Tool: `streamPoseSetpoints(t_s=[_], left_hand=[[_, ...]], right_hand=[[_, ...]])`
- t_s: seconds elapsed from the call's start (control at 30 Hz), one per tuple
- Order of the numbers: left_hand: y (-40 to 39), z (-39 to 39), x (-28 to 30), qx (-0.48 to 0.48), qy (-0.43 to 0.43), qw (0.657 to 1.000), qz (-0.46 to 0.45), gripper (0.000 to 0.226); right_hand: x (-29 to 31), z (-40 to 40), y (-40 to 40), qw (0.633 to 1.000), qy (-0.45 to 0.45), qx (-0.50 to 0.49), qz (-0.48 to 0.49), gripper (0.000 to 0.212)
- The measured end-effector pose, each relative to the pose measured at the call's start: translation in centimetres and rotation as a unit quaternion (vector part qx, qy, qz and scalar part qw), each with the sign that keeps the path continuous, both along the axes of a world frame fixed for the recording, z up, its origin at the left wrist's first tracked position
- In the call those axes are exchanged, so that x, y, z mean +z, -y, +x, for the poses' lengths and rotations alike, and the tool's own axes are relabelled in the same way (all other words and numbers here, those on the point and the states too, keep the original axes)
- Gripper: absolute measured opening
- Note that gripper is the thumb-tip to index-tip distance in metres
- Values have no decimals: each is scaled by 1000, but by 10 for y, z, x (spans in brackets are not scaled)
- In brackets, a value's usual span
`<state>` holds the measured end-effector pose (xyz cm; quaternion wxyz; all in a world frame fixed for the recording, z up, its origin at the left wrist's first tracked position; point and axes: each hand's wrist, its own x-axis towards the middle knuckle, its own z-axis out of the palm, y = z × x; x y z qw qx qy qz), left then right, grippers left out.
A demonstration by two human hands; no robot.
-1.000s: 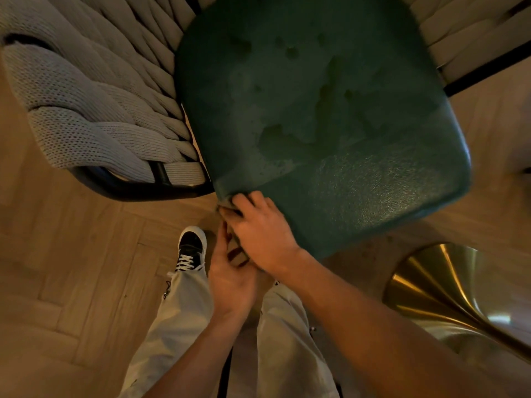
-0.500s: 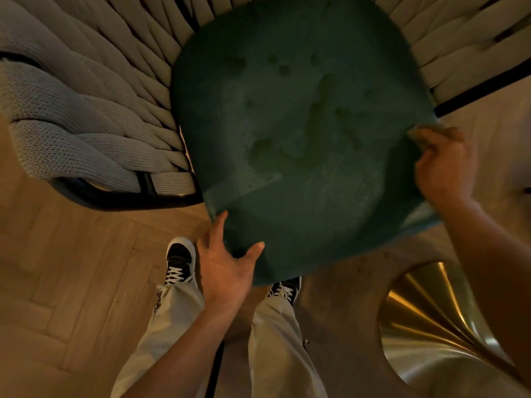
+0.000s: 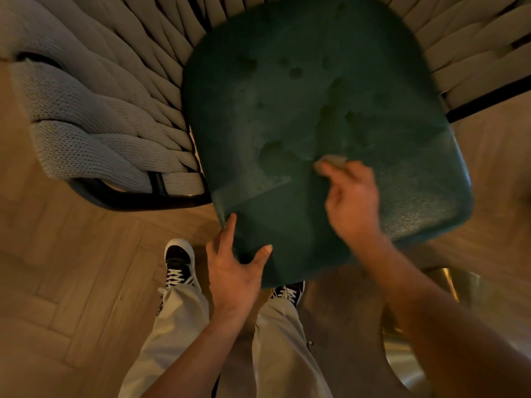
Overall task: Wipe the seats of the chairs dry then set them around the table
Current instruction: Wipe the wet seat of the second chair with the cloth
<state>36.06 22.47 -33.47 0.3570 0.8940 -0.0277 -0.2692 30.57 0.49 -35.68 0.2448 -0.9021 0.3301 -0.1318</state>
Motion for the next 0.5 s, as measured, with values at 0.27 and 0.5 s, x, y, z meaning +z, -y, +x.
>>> streamPoseSetpoints(t_s=[0.27, 0.5], left_hand=[[-23, -6, -12, 81, -35, 995, -54, 39], [-8, -3, 2, 36, 3, 999, -28, 49]], right_hand=[[14, 80, -130, 944, -84, 319, 22, 38], [16, 71, -102, 938, -83, 335, -23, 37]])
